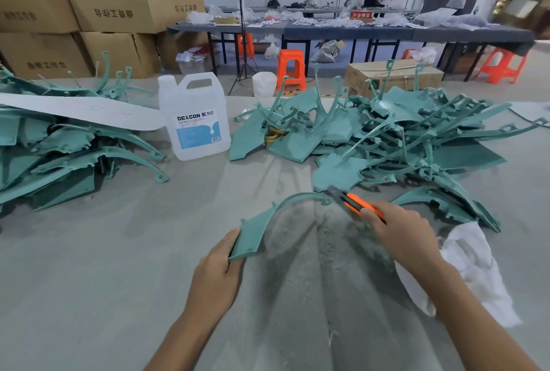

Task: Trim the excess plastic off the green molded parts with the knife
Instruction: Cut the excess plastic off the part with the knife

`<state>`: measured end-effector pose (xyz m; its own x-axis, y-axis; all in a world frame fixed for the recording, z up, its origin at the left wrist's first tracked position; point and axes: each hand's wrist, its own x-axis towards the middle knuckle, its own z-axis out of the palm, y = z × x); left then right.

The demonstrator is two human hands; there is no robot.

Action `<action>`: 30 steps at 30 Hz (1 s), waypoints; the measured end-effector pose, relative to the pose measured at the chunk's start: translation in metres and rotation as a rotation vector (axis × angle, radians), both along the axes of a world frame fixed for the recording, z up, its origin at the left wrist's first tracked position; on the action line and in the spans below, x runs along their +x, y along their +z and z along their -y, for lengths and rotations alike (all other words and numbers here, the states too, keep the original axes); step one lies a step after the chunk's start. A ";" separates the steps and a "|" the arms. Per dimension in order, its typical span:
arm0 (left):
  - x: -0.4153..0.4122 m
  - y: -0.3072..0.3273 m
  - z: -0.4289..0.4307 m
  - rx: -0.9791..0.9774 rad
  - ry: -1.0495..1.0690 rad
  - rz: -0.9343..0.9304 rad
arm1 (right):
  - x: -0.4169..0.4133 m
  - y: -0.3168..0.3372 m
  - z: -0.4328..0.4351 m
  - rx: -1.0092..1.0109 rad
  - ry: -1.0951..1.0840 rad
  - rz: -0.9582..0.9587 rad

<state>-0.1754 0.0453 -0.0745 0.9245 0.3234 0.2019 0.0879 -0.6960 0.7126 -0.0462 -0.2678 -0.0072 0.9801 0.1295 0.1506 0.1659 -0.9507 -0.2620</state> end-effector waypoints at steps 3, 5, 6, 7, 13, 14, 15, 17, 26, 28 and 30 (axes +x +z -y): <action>0.001 -0.002 0.000 0.032 -0.015 0.000 | -0.039 -0.001 -0.026 0.279 0.240 0.105; 0.000 -0.001 0.000 0.038 -0.014 0.005 | -0.064 -0.002 -0.045 0.339 0.434 0.036; 0.000 0.000 0.000 0.038 -0.016 0.003 | -0.069 -0.006 -0.050 0.311 0.503 -0.001; 0.000 0.000 0.001 0.044 -0.021 0.000 | -0.068 -0.011 -0.052 0.270 0.529 -0.003; -0.001 0.005 0.002 0.030 -0.029 -0.001 | -0.002 -0.020 -0.027 0.010 0.002 0.045; -0.001 0.005 0.002 0.026 -0.028 -0.011 | 0.002 -0.020 -0.022 -0.020 -0.029 0.008; -0.001 0.006 0.003 0.023 -0.022 -0.017 | 0.002 -0.019 -0.020 0.000 -0.029 -0.001; -0.001 0.004 0.003 0.022 0.000 -0.017 | -0.009 -0.017 -0.025 0.160 0.049 0.059; -0.001 0.003 0.003 0.053 -0.024 -0.006 | -0.009 -0.028 -0.027 0.066 -0.059 -0.036; -0.001 0.003 0.003 0.015 -0.011 0.020 | 0.001 -0.029 -0.021 -0.075 -0.145 -0.001; 0.000 0.002 0.002 -0.032 0.032 0.047 | 0.000 -0.033 -0.020 -0.050 -0.150 0.066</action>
